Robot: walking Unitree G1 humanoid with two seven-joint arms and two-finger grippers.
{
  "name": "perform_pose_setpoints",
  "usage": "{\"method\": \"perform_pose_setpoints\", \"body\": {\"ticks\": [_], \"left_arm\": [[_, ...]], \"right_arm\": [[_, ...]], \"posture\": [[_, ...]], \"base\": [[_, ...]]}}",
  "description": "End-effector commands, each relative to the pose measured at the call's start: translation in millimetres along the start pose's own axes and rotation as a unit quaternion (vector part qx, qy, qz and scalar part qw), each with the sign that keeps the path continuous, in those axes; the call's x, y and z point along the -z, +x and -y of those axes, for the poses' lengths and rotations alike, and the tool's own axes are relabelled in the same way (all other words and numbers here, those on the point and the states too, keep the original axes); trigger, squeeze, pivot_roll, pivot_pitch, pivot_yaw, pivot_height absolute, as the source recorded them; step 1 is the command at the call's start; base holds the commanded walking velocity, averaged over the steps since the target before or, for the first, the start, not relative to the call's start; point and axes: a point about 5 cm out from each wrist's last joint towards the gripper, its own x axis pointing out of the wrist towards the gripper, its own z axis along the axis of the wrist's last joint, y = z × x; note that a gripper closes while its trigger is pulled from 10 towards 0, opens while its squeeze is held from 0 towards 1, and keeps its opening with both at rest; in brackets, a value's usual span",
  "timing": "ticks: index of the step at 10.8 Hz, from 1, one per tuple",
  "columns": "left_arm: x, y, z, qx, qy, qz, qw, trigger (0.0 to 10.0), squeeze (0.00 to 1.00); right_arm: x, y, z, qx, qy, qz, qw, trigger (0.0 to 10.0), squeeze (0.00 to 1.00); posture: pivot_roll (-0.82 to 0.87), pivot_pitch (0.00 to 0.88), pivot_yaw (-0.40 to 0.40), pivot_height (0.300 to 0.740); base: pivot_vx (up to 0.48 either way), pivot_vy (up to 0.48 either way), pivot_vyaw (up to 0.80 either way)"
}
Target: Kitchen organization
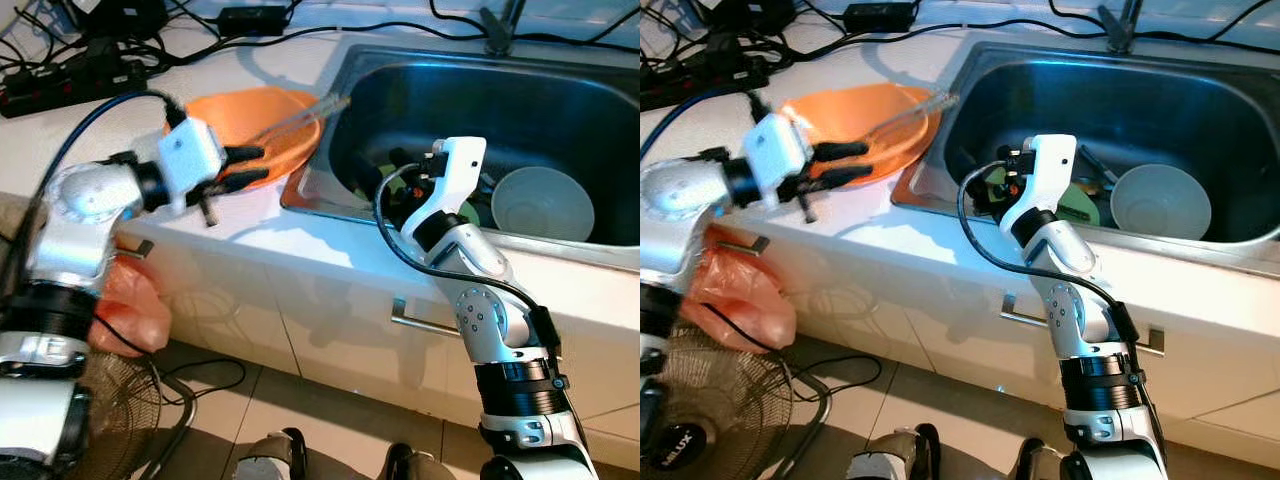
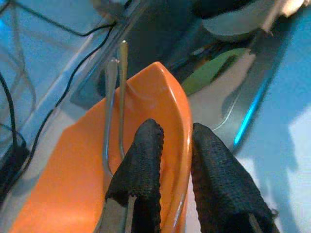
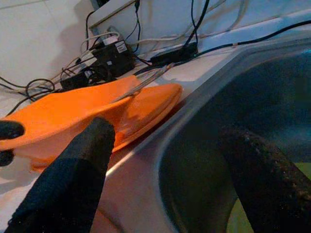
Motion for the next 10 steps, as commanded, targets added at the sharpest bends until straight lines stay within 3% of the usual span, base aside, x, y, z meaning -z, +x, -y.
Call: {"method": "perform_pose_setpoints", "body": {"ticks": [1,3,4,5,8,9,10], "left_arm": [[2,-5.2,0.3,0.015,0.018,-0.007,1.0,0.0,0.0],[12,-13.0,-2.8,0.009,0.046,-0.032,0.998,0.1,0.0],[18,-15.6,-3.7,-0.001,0.053,-0.045,0.998,6.7,0.0],[22,-17.5,-5.1,-0.007,0.053,-0.054,0.997,10.0,0.0],[31,-23.7,-13.7,-0.042,0.051,-0.076,0.995,10.0,0.0],[34,-25.6,-15.5,-0.052,0.048,-0.084,0.994,10.0,0.27],[35,-26.1,-16.0,-0.056,0.044,-0.086,0.994,10.0,1.0]], "right_arm": [[0,-0.1,-0.1,0.0,-0.003,-0.001,1.0,10.0,0.0],[0,-0.4,-0.1,0.0,-0.005,-0.002,1.0,10.0,0.0],[0,-0.5,0.1,0.0,-0.006,-0.002,1.0,10.0,0.0],[0,-0.7,0.2,0.0,-0.006,-0.002,1.0,10.0,0.0],[0,-1.0,0.5,-0.001,-0.007,-0.004,1.0,10.0,0.0],[-1,-0.9,0.5,-0.001,-0.007,-0.004,1.0,10.0,0.0],[-1,-0.8,0.7,0.0,-0.007,-0.004,1.0,10.0,0.0]], "posture": [[0.15,0.163,0.097,0.74],[0.14,0.163,0.092,0.74],[0.14,0.163,0.091,0.74],[0.14,0.163,0.09,0.74],[0.14,0.163,0.088,0.74],[0.14,0.165,0.087,0.74],[0.13,0.165,0.089,0.74]], "base": [[0.0,0.0,0.0],[0.0,0.0,0.0],[0.0,0.0,0.0],[0.0,0.0,0.0],[0.0,0.0,0.0],[0.0,0.0,0.0],[0.0,0.0,0.0]]}}
